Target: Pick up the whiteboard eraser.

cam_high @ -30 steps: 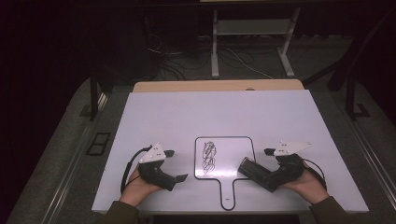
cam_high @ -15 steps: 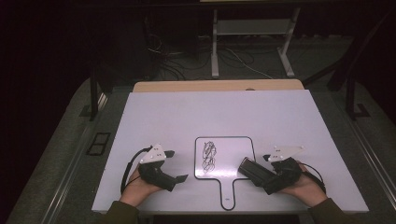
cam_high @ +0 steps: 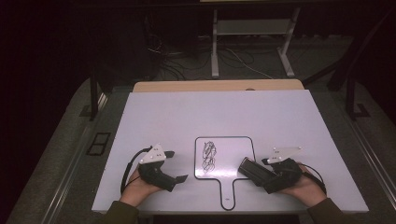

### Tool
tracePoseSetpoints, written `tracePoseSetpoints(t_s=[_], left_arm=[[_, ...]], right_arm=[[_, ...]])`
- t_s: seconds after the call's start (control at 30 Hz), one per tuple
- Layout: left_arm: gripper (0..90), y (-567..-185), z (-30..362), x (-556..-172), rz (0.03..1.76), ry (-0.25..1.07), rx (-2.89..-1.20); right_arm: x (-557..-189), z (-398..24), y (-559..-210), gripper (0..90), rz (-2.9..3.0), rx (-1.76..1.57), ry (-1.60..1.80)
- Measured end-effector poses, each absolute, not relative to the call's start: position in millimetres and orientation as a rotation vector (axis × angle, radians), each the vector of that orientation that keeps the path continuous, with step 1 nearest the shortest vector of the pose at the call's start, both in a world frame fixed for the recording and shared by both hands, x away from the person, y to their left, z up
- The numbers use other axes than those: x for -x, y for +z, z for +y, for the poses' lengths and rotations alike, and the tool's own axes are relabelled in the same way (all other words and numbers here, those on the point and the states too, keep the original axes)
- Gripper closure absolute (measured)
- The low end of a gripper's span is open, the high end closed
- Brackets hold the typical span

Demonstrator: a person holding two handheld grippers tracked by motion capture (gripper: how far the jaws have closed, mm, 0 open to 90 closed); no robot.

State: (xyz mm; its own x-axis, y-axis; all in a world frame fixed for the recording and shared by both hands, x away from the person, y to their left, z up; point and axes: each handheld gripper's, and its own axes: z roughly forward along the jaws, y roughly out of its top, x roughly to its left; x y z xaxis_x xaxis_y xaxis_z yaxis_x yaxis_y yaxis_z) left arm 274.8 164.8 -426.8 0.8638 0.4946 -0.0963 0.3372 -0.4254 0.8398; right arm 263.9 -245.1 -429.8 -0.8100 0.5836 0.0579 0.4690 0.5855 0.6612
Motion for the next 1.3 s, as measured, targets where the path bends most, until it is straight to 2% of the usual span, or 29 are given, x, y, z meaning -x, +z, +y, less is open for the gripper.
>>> tracePoseSetpoints(t_s=[0.2,1.3], left_arm=[[0.6,-426.6,165.1,-275.0,0.603,0.203,-2.053],[0.6,-426.7,165.1,-275.5,0.604,0.200,-2.055]], right_arm=[[-267.0,-238.3,-424.2,21.3,2.672,-0.866,0.980],[-269.5,-234.3,-432.1,37.7,2.727,-0.866,0.877]])
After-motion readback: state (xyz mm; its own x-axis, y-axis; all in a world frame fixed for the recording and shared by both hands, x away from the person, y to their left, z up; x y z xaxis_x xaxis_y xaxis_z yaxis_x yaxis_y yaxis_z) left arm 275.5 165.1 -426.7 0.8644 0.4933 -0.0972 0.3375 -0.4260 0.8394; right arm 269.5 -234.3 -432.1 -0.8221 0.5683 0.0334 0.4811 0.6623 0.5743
